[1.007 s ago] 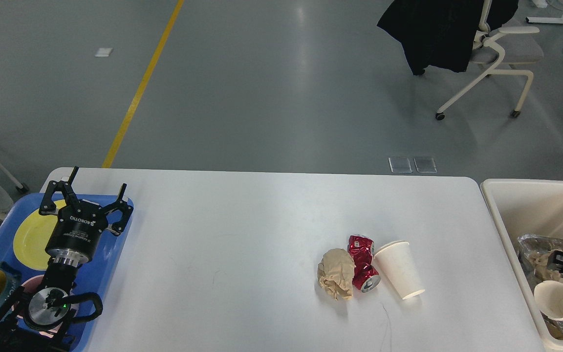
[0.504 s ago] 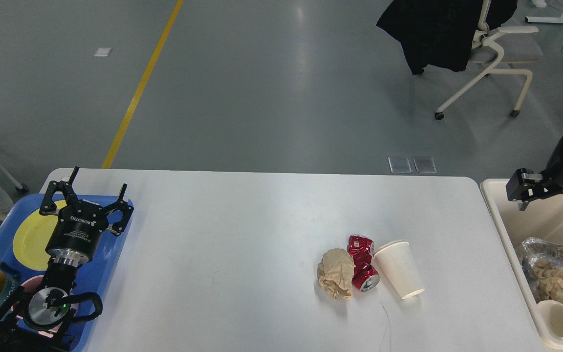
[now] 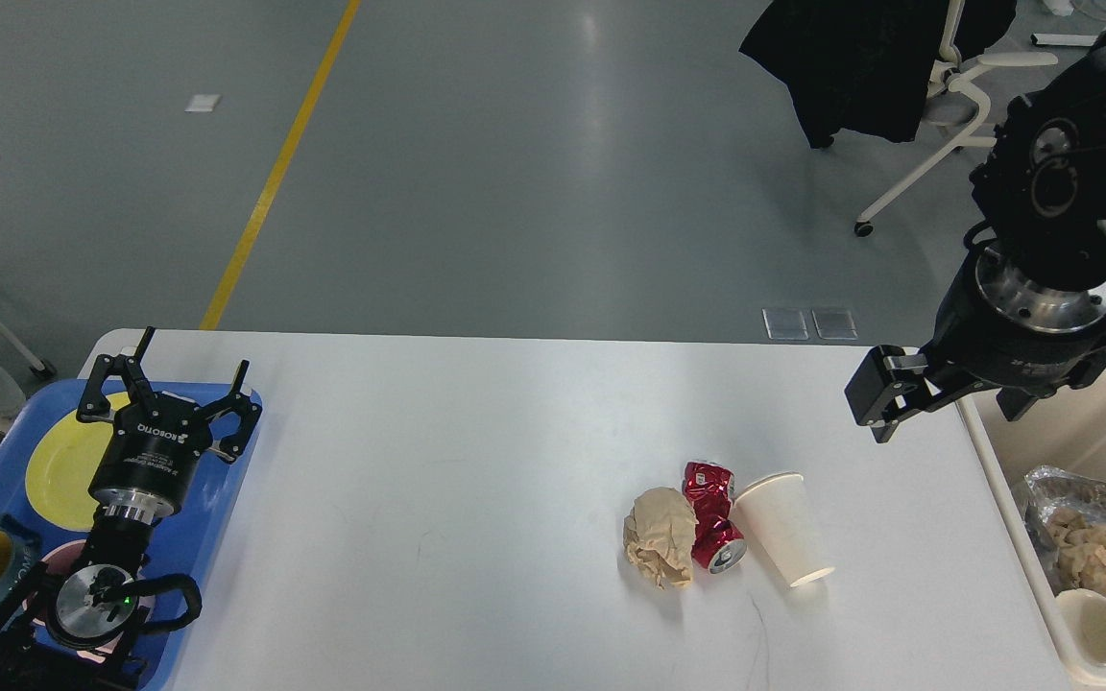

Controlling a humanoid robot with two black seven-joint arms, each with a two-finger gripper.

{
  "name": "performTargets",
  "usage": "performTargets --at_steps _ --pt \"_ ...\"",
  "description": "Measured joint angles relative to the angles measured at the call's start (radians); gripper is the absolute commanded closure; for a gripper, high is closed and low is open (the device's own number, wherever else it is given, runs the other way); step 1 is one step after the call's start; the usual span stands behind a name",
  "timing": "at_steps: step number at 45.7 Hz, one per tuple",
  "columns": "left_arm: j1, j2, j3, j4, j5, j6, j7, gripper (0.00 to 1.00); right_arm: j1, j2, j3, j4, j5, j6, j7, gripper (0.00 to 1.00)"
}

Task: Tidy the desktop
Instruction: 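Raise the right gripper and reach toward the remaining white paper cup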

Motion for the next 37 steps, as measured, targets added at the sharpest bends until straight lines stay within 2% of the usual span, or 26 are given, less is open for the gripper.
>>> performTargets --at_steps 11,18,29,37 --pt "0.000 0.000 0.000 0.000 0.000 0.000 0.000 0.04 -0.014 -0.013 -0.008 -0.004 -0.003 -0.017 -0.001 0.00" --pt "0.000 0.000 0.000 0.000 0.000 0.000 0.000 0.04 -0.106 -0.005 0.003 -0.051 -0.010 -0.072 -0.003 0.00" --pt "0.000 0.000 0.000 0.000 0.000 0.000 0.000 0.04 -0.440 0.034 0.067 -0.225 -0.049 -0.307 -0.003 0.00" --pt "0.000 0.000 0.000 0.000 0.001 0.000 0.000 0.04 -0.704 0.112 0.133 -0.383 -0.111 -0.365 -0.003 0.00"
